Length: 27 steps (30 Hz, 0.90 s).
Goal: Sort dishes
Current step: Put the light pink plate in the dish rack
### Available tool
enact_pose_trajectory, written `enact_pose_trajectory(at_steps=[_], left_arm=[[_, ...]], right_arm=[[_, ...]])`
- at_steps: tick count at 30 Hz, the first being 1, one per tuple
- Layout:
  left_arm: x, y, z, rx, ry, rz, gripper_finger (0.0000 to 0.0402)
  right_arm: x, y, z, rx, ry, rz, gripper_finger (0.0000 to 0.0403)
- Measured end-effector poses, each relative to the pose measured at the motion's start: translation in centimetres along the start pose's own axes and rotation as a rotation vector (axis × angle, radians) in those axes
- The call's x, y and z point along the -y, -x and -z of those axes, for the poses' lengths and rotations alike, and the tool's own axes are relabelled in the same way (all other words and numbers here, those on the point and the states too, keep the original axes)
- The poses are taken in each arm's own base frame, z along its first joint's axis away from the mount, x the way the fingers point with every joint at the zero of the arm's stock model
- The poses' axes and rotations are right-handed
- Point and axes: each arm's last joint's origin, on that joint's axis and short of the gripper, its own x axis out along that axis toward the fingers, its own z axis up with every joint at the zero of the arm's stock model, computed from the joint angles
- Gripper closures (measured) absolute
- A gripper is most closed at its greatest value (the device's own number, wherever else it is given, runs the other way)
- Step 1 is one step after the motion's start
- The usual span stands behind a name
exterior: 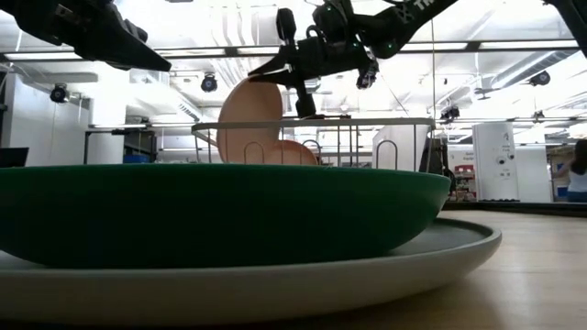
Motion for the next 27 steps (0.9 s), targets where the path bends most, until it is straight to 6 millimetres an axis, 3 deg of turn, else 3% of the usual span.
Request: enact_pose_trajectory(at_steps=[12,15,27], left_arm=[[0.0,0.0,0.0,0.002,0.002,0.0,0.0401],[0.0,0.0,0.0,0.002,0.002,0.0,0.0401],[0.0,0.0,0.0,0.003,-0.009,0.0,0.0401]], right_arm=[[0.0,0.0,0.0,0.0,0.007,0.0,0.0403],[0.0,0.0,0.0,-0.001,0.083,0.004,0.0403],[2.3,0.2,0.5,0.061,0.16,0.004,0.0403]])
